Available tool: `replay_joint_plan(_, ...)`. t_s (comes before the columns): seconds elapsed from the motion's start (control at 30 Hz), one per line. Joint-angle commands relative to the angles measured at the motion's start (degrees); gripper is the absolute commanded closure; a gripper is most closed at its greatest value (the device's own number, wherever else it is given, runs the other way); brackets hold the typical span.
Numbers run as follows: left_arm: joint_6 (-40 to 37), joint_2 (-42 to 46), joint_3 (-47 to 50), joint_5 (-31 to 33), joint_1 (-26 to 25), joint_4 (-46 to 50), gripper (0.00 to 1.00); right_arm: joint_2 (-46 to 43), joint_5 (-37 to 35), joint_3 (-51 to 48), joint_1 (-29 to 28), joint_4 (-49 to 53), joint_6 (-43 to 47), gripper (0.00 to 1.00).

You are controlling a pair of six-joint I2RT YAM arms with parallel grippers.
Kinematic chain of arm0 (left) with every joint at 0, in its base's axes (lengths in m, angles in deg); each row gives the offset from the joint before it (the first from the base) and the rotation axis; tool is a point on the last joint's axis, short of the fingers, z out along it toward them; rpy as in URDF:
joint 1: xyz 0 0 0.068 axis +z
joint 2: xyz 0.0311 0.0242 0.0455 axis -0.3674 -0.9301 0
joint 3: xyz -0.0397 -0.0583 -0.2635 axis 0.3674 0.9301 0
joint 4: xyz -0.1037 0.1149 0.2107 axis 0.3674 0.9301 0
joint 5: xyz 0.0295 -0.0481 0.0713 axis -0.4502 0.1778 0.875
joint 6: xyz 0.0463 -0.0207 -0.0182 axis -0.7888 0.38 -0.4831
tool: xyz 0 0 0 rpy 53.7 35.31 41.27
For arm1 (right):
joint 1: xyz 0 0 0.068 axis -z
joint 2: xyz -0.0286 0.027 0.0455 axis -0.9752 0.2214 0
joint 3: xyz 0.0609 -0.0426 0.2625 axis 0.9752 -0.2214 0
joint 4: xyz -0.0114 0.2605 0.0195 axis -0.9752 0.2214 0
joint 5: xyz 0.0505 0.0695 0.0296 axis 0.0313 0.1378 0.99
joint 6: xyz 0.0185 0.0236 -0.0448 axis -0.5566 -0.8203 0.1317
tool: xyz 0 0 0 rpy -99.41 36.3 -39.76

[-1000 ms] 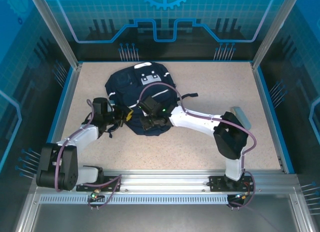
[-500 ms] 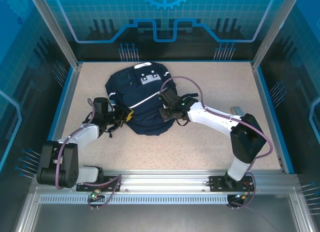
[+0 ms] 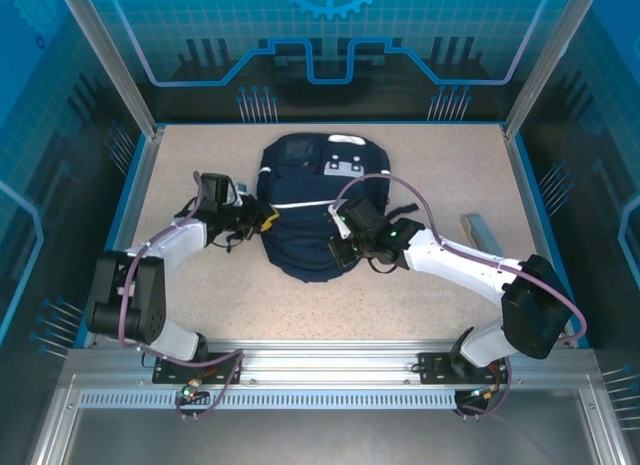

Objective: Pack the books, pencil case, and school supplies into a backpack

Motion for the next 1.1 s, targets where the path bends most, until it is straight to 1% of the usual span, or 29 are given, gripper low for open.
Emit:
replay_joint_plan(0.0, -5.68, -0.77, -5.58, 4.77, 0.47, 2.74, 0.79, -0.19, 5.02, -0.49, -3.18, -1.98, -2.50, 1.00)
replay_joint_plan(0.07, -5.89, 0.67, -5.72, 7.16, 0.64, 4.55, 0.66, 1.74, 5.18, 0.56, -3.68, -3.41, -4.00, 1.00)
replay_joint_plan(0.17, -4.94, 4.64, -3.89, 10.97, 0.99, 6.73, 0.50, 5.74, 5.11, 3.63, -4.39, -5.11, -6.18, 1.00)
replay_joint_plan(0.27, -2.71, 8.94, -0.26, 11.70, 1.13, 6.68, 0.42, 10.42, 5.12, 8.13, -4.99, -5.61, -7.64, 1.00)
replay_joint_plan(0.33, 0.33, 11.55, 2.81, 10.29, 0.91, 5.21, 0.40, 13.22, 4.95, 11.36, -5.37, -5.42, -8.39, 1.00)
replay_joint_plan(0.5, 7.25, 14.73, 9.35, 5.92, -0.77, -1.28, 0.40, 16.50, 6.31, 15.48, -5.89, -5.46, -8.59, 1.00)
replay_joint_plan(0.63, 9.42, 13.32, 10.07, 4.07, -2.24, -4.60, 0.45, 16.41, 7.00, 16.07, -6.08, -5.17, -8.14, 1.00)
replay_joint_plan(0.8, 11.06, 9.86, 9.19, 3.33, -3.79, -7.80, 0.51, 15.68, 7.38, 15.97, -6.26, -4.65, -7.81, 1.00)
replay_joint_plan(0.97, 11.82, 7.95, 9.56, 4.73, -4.41, -7.98, 0.56, 15.41, 6.98, 15.90, -6.43, -4.31, -7.87, 1.00)
replay_joint_plan(1.07, 12.20, 7.66, 10.31, 5.90, -4.54, -8.08, 0.61, 15.39, 5.31, 16.16, -6.68, -3.16, -7.90, 1.00)
